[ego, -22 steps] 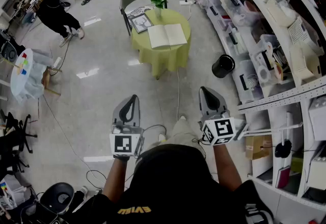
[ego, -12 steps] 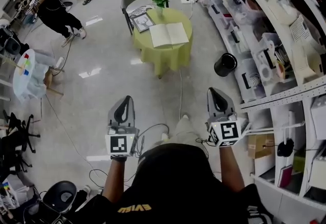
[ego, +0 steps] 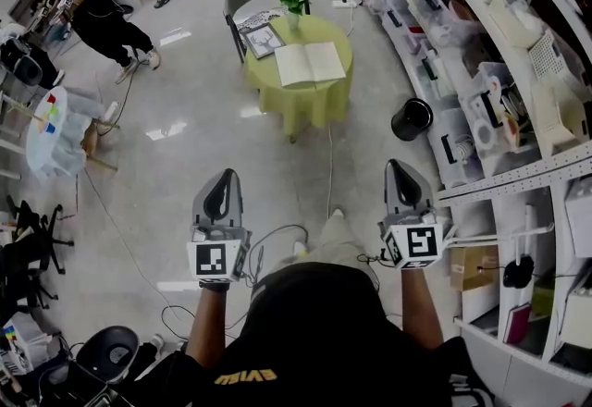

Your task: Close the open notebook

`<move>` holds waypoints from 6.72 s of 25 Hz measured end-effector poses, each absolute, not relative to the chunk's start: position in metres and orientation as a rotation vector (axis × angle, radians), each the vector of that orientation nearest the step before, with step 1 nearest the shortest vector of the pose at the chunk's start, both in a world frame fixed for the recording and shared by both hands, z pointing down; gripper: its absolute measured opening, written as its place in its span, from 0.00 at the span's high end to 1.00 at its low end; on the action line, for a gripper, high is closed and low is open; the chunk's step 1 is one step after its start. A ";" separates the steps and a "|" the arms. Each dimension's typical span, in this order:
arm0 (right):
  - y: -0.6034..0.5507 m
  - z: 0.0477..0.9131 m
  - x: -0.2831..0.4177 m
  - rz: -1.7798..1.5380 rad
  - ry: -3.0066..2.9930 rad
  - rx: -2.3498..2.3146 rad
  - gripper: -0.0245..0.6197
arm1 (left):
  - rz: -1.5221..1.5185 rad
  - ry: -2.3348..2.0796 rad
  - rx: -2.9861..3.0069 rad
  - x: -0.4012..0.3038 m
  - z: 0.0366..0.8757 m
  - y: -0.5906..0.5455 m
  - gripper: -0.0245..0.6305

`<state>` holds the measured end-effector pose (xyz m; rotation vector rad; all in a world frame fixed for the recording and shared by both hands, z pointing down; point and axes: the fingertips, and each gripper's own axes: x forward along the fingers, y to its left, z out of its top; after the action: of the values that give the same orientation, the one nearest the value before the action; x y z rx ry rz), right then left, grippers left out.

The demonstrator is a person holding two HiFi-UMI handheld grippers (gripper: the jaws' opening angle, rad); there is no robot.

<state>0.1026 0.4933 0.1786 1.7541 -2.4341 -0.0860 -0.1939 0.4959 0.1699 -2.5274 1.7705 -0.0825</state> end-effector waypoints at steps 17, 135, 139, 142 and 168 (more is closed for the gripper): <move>0.502 0.182 0.111 -0.096 -2.399 1.736 0.96 | -0.118 1.702 -2.538 -0.194 0.164 0.522 0.66; -0.106 0.530 0.051 0.407 -2.141 1.239 0.96 | -0.622 1.757 -3.285 -0.148 0.564 -0.141 0.66; -0.106 0.540 0.056 0.425 -2.128 1.255 0.96 | -0.721 1.730 -3.319 -0.139 0.597 -0.136 0.66; -0.103 0.546 0.049 0.445 -2.138 1.250 0.96 | -0.799 1.732 -3.335 -0.139 0.618 -0.128 0.66; -0.097 0.569 0.035 0.371 -2.282 1.229 0.96 | -0.952 1.795 -3.376 -0.127 0.653 -0.127 0.67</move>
<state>0.0347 -0.0966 0.5690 1.2286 -2.2819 0.3706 -0.1272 -0.1269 0.6529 -3.3762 1.7949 -0.9518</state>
